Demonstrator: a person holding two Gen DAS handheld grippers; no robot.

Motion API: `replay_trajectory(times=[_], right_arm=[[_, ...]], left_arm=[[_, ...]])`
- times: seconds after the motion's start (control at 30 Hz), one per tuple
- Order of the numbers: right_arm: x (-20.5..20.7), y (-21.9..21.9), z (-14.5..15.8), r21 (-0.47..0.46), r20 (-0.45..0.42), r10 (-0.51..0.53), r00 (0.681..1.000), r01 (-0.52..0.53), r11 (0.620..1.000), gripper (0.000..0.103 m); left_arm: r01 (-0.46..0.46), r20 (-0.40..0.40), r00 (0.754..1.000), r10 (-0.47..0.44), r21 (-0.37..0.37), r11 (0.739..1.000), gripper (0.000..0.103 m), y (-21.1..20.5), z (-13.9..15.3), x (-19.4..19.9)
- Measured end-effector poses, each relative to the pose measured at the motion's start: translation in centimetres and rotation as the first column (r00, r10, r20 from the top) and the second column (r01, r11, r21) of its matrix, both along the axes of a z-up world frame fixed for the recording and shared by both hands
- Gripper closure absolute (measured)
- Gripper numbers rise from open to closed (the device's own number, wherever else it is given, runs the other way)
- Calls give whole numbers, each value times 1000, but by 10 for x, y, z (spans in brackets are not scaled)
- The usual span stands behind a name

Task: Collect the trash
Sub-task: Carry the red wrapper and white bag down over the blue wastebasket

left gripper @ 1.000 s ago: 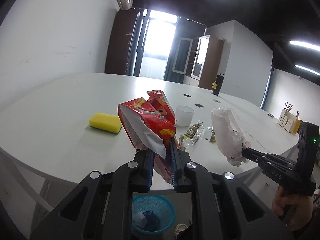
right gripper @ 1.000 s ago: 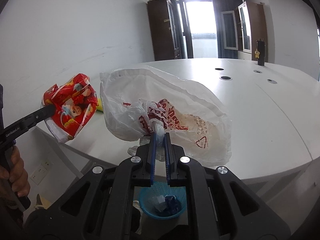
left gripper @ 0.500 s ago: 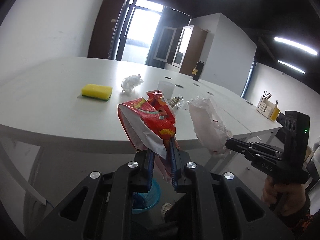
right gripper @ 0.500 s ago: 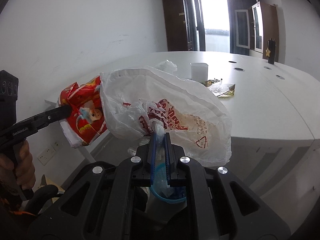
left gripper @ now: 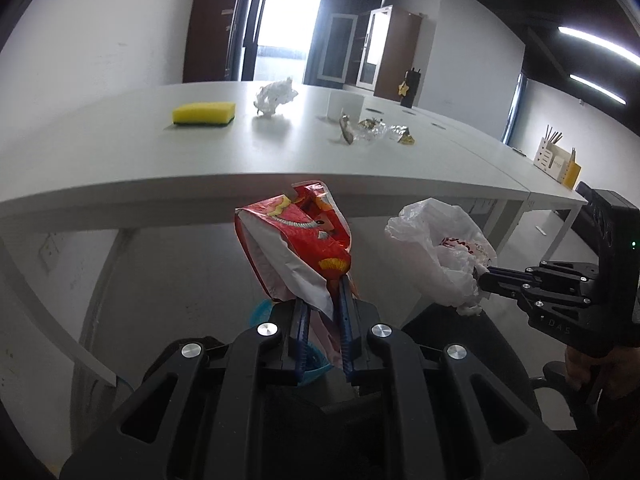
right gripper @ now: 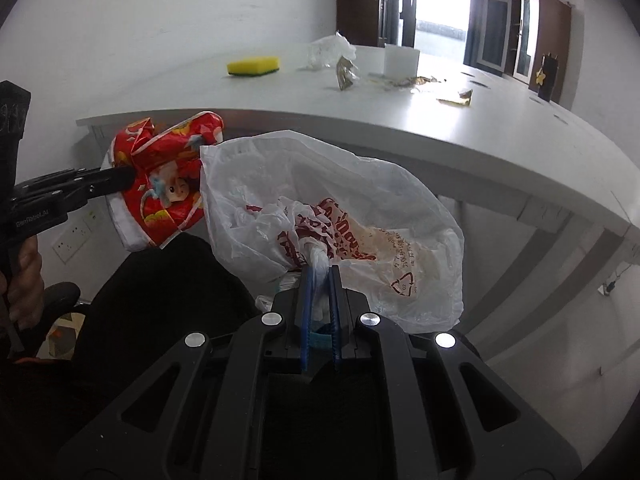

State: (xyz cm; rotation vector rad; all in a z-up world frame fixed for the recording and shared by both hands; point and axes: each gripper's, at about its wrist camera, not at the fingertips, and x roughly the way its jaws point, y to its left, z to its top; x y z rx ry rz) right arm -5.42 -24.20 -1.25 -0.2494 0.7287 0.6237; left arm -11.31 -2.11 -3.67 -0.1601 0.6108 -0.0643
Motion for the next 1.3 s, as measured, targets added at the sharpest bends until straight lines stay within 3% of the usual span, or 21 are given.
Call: replay_trajectory(times=[0.27, 0.5, 0.63, 0.77, 0.93, 1.13, 1.3], right_arm=[[29, 4, -53, -28, -127, -44, 991, 40, 999, 96], [60, 16, -82, -91, -150, -93, 984, 80, 993, 96], [78, 27, -97, -109, -178, -103, 979, 84, 990, 96], [95, 38, -117, -119, -249, -96, 964, 68, 991, 96], [103, 51, -135, -145, -285, -100, 953, 60, 988, 95], [121, 60, -155, -168, -323, -117, 939, 64, 984, 95], [141, 64, -173, -166, -386, -136, 912, 76, 983, 95]], left_arm=[[-23, -115, 993, 12, -102, 994, 91, 17, -59, 32], [-39, -204, 979, 23, -77, 996, 91, 13, -97, 68], [-82, -286, 957, 43, -126, 989, 91, 20, -121, 91], [-150, -387, 920, 61, -205, 967, 91, 34, -147, 117], [-198, -438, 894, 96, -193, 961, 91, 43, -166, 139], [-181, -450, 888, 95, -151, 972, 91, 33, -179, 162], [-191, -473, 876, 92, -166, 967, 91, 43, -181, 171]])
